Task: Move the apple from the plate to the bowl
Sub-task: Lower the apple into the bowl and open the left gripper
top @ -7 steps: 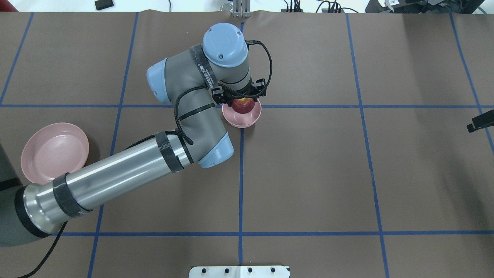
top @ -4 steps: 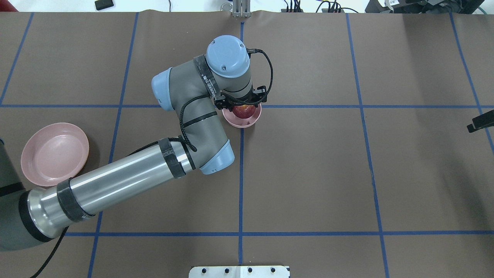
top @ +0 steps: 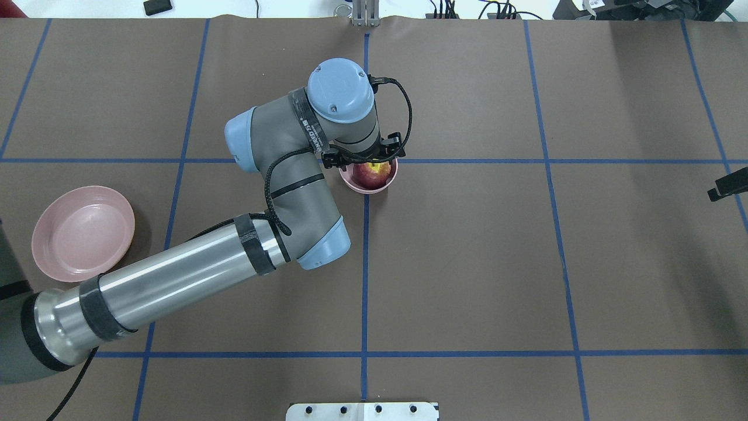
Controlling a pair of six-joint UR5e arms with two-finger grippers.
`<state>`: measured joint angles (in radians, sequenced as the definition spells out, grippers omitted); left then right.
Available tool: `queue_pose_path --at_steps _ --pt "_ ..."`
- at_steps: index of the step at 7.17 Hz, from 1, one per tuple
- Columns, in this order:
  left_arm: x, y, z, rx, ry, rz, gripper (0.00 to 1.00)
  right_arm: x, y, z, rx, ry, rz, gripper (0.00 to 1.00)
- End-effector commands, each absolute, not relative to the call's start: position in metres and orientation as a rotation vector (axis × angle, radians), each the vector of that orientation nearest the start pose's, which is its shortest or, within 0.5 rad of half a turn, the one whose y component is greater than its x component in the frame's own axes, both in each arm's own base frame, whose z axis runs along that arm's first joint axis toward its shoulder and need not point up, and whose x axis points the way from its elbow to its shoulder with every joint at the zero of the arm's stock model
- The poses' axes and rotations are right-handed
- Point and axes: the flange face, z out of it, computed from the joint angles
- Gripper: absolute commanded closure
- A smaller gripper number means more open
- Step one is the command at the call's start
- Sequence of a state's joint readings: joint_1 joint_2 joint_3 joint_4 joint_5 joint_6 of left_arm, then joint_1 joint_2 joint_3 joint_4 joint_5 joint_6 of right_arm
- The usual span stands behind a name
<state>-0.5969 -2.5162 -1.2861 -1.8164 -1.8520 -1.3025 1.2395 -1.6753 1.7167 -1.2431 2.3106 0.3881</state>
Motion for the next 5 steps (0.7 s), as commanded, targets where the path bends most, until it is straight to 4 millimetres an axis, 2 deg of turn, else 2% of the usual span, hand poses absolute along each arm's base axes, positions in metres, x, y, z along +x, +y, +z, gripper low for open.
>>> queue_pose_path --at_steps 1,2,3,4,5 --pt "0.490 -0.480 0.227 0.146 0.979 -0.088 0.03 -0.088 -0.464 0.600 0.077 -0.810 -0.083 0.00" --pt "0.424 -0.446 0.281 0.210 0.952 0.057 0.03 -0.082 -0.465 0.598 0.087 -0.810 -0.076 0.00" --pt "0.375 -0.438 0.322 0.242 0.902 0.109 0.03 -0.063 -0.468 0.590 0.116 -0.814 -0.045 0.00" --pt "0.330 -0.443 0.369 0.223 0.858 0.151 0.03 -0.045 -0.470 0.577 0.145 -0.823 -0.021 0.00" --pt "0.266 -0.459 0.409 0.225 0.825 0.189 0.03 -0.031 -0.472 0.575 0.161 -0.827 -0.007 0.00"
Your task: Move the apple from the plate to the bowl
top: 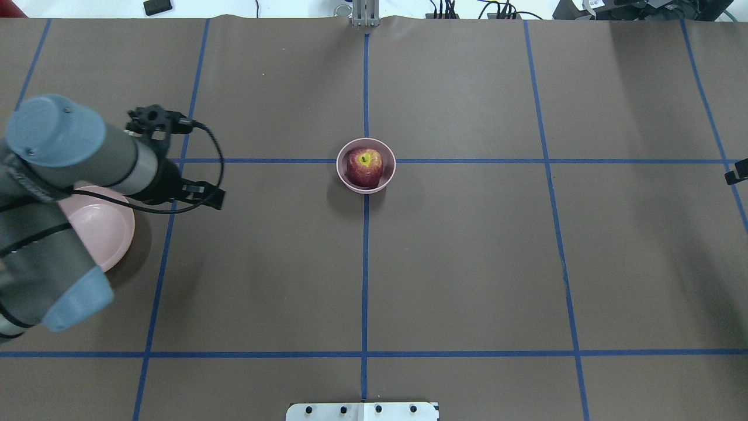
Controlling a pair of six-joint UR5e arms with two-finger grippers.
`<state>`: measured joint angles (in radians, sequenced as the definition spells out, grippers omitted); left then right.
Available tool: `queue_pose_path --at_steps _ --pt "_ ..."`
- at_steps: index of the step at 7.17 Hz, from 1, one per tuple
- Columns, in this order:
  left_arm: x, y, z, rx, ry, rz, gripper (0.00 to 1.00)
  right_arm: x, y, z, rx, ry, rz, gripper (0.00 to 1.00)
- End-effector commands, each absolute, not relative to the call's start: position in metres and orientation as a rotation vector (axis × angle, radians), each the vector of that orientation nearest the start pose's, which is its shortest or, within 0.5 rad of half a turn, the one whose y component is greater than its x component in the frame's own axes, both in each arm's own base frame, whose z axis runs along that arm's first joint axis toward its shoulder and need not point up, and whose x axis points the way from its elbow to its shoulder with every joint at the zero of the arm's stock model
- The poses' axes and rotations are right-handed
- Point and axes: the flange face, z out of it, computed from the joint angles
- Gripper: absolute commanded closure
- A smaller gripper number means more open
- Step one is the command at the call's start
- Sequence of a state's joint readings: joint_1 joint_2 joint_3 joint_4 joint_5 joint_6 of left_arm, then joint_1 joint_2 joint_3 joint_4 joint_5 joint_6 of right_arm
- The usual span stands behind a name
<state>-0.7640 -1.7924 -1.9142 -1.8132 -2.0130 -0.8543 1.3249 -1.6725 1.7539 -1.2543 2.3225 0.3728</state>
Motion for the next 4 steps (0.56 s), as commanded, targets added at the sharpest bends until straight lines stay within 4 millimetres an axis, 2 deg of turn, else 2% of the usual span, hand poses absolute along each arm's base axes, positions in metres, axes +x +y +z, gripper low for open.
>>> queue_pose_path --at_steps 1,2,3,4 --pt "0.200 -0.462 0.453 0.249 0.781 0.268 0.03 -0.022 -0.471 0.577 0.140 -0.862 0.002 0.00" --pt "0.137 -0.462 0.482 0.277 0.760 0.320 0.03 -0.006 -0.473 0.574 0.137 -0.859 0.000 0.00" --pt "0.088 -0.466 0.501 0.280 0.741 0.309 0.02 0.008 -0.472 0.581 0.132 -0.842 -0.042 0.00" --pt "0.068 -0.470 0.513 0.220 0.714 0.289 0.03 0.024 -0.481 0.580 0.144 -0.821 -0.076 0.00"
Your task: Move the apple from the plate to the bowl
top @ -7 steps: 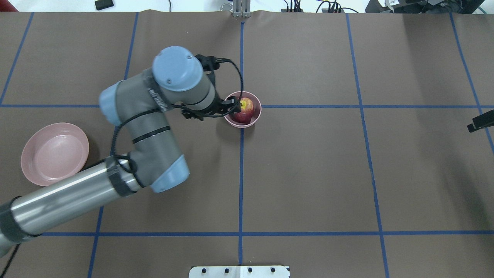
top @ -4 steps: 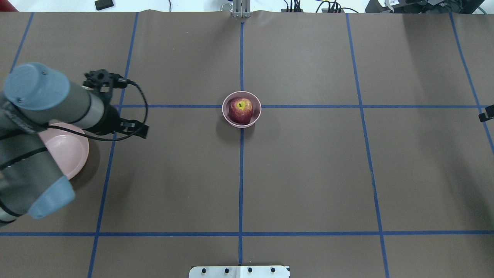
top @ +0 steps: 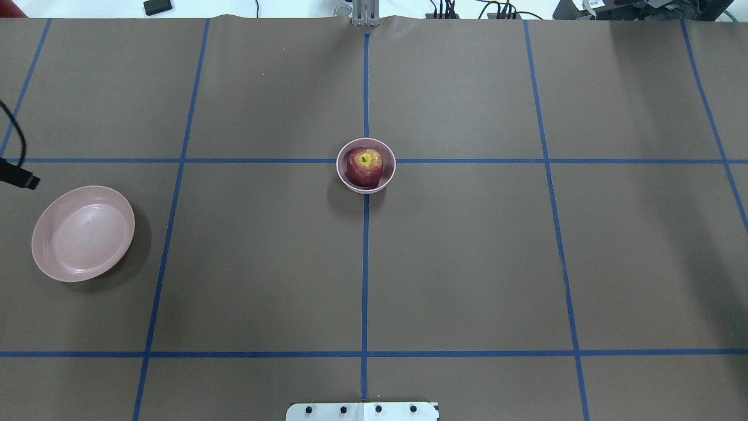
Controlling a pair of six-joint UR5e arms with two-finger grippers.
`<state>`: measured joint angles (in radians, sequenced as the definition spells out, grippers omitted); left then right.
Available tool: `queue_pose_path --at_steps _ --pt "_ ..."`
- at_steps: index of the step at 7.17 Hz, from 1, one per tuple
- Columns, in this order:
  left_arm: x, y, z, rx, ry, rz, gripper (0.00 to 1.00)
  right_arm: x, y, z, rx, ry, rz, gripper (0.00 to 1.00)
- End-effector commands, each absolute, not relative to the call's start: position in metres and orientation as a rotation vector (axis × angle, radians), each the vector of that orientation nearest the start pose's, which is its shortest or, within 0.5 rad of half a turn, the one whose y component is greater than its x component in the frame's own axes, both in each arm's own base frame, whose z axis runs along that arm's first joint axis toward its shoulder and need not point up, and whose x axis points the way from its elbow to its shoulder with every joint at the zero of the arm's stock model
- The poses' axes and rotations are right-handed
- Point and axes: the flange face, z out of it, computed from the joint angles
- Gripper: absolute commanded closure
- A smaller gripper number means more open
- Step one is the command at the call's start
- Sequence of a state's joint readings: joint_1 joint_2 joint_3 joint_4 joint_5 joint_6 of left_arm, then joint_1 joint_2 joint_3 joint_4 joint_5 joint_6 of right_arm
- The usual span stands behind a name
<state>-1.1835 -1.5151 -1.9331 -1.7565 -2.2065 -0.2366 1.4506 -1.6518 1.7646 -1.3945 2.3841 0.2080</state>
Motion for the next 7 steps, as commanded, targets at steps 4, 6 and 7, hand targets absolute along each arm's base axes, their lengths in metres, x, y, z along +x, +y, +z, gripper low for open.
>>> queue_pose_path --at_steps 4,6,7 --pt "0.005 -0.446 0.580 0.109 0.850 0.216 0.02 0.031 -0.472 0.584 0.134 -0.823 -0.072 0.00" --pt "-0.006 -0.432 0.592 0.084 0.865 0.168 0.02 0.031 -0.474 0.586 0.137 -0.814 -0.073 0.00" --pt "-0.007 -0.440 0.592 0.089 0.857 0.160 0.02 0.031 -0.473 0.588 0.134 -0.814 -0.072 0.00"
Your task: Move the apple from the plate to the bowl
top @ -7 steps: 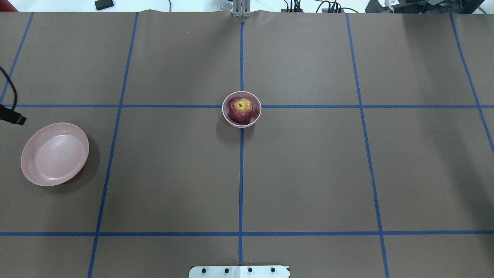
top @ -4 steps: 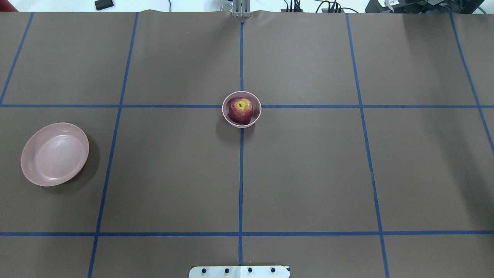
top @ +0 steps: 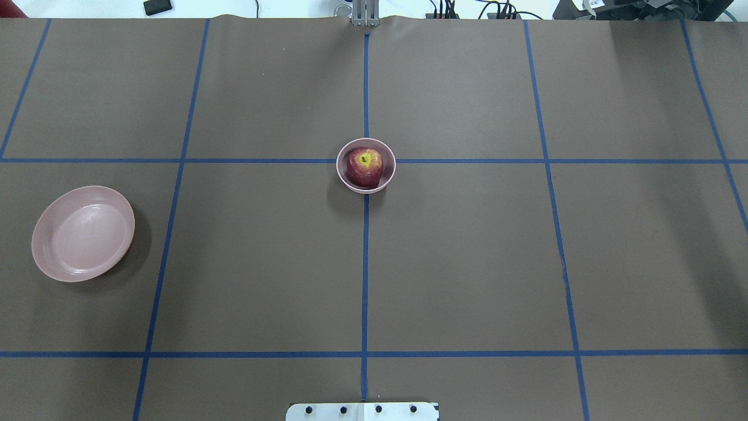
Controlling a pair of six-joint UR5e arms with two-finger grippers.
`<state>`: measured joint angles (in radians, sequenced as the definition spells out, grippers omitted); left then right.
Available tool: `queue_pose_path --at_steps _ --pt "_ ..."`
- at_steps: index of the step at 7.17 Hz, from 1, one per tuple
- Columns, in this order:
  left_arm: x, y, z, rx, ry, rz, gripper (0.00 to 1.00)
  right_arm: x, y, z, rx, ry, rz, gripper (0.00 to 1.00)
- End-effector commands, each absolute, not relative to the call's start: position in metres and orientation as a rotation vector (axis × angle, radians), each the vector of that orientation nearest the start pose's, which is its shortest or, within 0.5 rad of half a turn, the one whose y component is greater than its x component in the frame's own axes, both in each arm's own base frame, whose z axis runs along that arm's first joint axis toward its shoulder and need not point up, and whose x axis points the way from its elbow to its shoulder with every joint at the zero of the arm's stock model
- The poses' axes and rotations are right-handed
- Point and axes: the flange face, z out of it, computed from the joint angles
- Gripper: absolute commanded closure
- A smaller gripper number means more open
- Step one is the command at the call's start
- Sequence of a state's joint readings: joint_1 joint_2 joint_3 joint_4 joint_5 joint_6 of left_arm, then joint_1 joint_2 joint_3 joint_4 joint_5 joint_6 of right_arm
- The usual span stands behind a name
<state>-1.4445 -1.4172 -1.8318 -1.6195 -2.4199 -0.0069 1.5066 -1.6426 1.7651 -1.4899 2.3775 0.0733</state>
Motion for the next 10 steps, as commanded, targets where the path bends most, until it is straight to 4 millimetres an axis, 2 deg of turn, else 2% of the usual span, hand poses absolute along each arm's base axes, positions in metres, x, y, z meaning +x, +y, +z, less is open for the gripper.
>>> queue_pose_path --at_steps 1,3,4,5,9,10 --pt "-0.006 -0.446 0.585 0.101 0.860 0.154 0.02 0.030 -0.473 0.589 0.132 -0.814 -0.073 0.00" --pt "-0.007 -0.447 0.581 0.123 0.858 0.162 0.02 0.027 -0.463 0.604 0.100 -0.807 -0.070 0.00" --pt "-0.023 -0.446 0.582 0.142 0.857 0.124 0.02 0.027 -0.461 0.597 0.114 -0.809 -0.075 0.00" --pt "-0.028 -0.443 0.570 0.167 0.865 0.125 0.02 0.027 -0.461 0.602 0.105 -0.806 -0.073 0.00" --pt "-0.027 -0.440 0.568 0.170 0.857 0.131 0.02 0.024 -0.462 0.603 0.098 -0.806 -0.077 0.00" --pt "-0.027 -0.441 0.561 0.182 0.860 0.135 0.02 0.024 -0.463 0.603 0.098 -0.806 -0.077 0.00"
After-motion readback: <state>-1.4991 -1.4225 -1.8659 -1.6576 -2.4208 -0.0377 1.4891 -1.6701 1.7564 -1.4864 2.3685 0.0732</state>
